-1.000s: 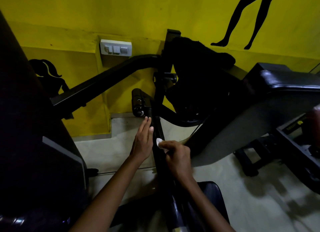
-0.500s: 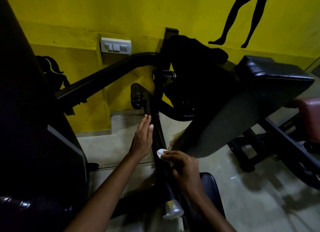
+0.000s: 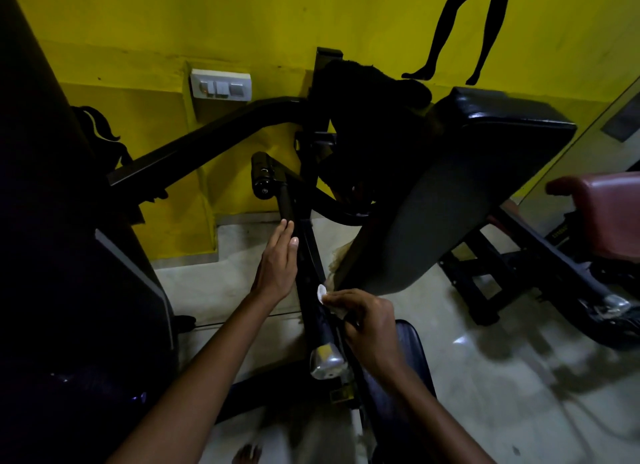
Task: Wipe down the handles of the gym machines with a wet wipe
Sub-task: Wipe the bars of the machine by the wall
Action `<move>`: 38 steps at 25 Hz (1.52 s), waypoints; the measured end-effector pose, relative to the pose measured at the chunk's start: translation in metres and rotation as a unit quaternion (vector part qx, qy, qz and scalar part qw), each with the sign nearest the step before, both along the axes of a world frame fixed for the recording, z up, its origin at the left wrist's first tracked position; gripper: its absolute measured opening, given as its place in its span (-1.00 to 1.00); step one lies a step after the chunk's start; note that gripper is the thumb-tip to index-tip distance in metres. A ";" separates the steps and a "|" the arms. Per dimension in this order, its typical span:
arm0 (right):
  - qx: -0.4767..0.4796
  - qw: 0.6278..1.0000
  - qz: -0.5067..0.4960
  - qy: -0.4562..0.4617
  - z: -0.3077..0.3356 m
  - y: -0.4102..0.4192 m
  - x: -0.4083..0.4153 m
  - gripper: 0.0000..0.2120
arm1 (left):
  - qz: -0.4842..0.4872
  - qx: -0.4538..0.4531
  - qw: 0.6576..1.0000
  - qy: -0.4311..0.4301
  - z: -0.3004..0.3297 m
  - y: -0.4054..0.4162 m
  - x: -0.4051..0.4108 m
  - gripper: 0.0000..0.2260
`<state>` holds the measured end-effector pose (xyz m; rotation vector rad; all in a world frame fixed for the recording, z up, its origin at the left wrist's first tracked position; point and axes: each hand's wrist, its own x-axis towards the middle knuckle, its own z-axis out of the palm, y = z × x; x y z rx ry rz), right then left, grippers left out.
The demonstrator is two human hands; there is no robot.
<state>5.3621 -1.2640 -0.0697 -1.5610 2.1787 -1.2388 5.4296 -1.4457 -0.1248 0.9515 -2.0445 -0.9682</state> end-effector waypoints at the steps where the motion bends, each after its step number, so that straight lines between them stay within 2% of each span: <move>1: 0.008 1.000 -0.011 -0.007 0.002 0.002 0.005 -0.66 | 0.000 -0.003 1.000 0.000 0.000 0.003 0.001 -0.57; 3: 0.007 0.999 -0.017 -0.029 0.009 0.008 0.015 -0.74 | -0.002 -0.010 1.000 0.001 0.002 0.011 0.005 -0.57; 6: -0.020 0.999 0.009 -0.040 0.017 0.027 0.020 -0.68 | -0.001 -0.007 1.000 0.008 0.003 0.020 0.008 -0.61; 8: -0.018 0.999 0.019 -0.024 0.015 0.043 0.018 -0.84 | -0.001 -0.006 1.000 0.011 0.004 0.025 0.010 -0.62; 12: -0.009 1.000 -0.002 0.017 0.006 0.053 0.024 -0.70 | 0.003 -0.003 1.000 0.009 0.005 0.030 0.013 -0.63; 16: 0.023 0.999 -0.033 0.001 0.000 0.038 0.026 -0.65 | -0.005 -0.010 1.000 0.005 0.002 0.026 0.013 -0.62; 22: 0.021 0.997 -0.074 -0.027 -0.006 -0.017 0.009 -0.70 | -0.018 -0.011 1.000 -0.009 -0.003 -0.004 0.006 -0.56; 25: 0.004 0.996 -0.080 -0.038 -0.005 -0.058 -0.004 -0.79 | -0.022 -0.020 0.999 -0.018 -0.004 -0.033 0.000 -0.54; 31: 0.028 0.995 -0.078 -0.051 -0.009 -0.141 -0.034 -0.81 | -0.010 -0.089 0.995 -0.040 -0.004 -0.109 -0.014 -0.51; 38: 0.019 0.997 -0.067 0.042 -0.020 -0.226 -0.057 -0.84 | -0.013 -0.111 0.991 -0.077 -0.010 -0.175 -0.029 -0.52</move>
